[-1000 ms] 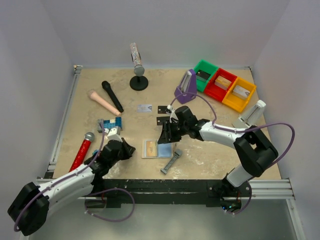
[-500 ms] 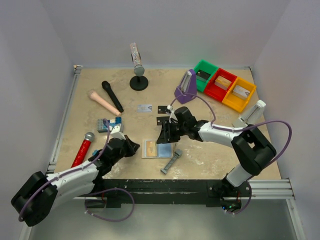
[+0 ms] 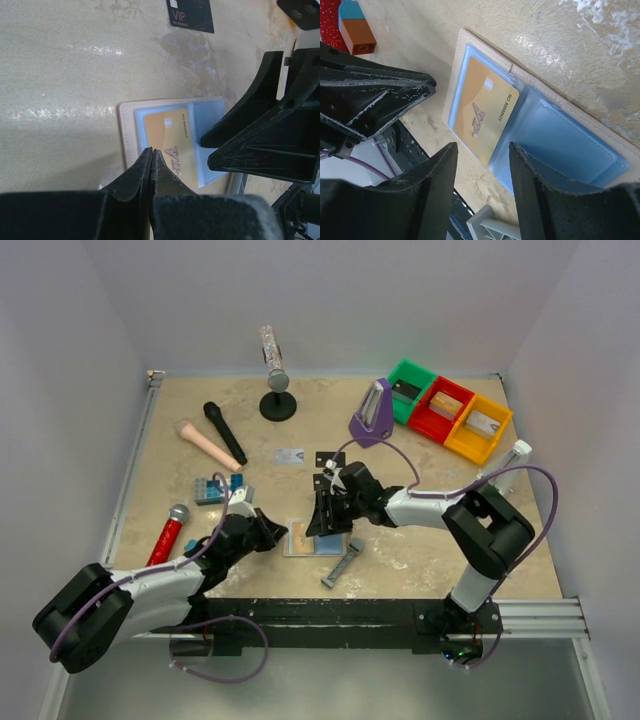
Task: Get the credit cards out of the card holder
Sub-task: Remove the credit card from the card holder.
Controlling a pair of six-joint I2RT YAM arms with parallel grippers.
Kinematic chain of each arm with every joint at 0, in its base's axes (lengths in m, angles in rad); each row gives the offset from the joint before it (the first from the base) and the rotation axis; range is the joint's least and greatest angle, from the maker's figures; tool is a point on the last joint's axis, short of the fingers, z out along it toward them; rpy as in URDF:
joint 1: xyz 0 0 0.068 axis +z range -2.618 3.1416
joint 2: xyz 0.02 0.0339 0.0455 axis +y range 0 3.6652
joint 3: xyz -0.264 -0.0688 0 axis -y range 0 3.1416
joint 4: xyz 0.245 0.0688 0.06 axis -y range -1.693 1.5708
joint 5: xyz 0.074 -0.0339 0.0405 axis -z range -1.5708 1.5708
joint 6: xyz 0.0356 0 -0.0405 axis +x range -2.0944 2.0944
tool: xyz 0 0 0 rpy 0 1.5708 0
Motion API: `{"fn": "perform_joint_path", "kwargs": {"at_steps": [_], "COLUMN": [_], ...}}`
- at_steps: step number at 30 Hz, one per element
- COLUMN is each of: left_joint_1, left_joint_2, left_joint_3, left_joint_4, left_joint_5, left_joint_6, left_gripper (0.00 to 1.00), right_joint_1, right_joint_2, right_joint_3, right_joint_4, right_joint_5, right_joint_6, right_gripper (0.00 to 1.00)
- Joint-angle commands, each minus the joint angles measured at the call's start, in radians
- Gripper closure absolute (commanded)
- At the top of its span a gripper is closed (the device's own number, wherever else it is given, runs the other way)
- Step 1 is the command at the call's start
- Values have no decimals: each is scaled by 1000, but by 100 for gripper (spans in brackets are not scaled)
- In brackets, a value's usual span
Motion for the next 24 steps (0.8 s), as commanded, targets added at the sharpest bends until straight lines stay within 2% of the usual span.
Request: {"fn": "perform_joint_path", "kwargs": {"at_steps": [1, 14, 24], "left_joint_1": [4, 4, 4], "left_joint_2": [26, 195, 203], "left_joint_3": [13, 18, -16], "left_joint_4": [84, 153, 165], "left_joint_5": [30, 63, 40], "left_joint_6": [2, -37, -57], "left_gripper": [100, 100, 100], "right_joint_1": [2, 2, 2], "right_joint_2": [15, 63, 62], "right_joint_3": [-15, -33, -73], "right_joint_4": [84, 142, 239], "right_joint_5": [-19, -48, -77], "right_joint_6": [30, 76, 133], "right_gripper": [50, 50, 53]}}
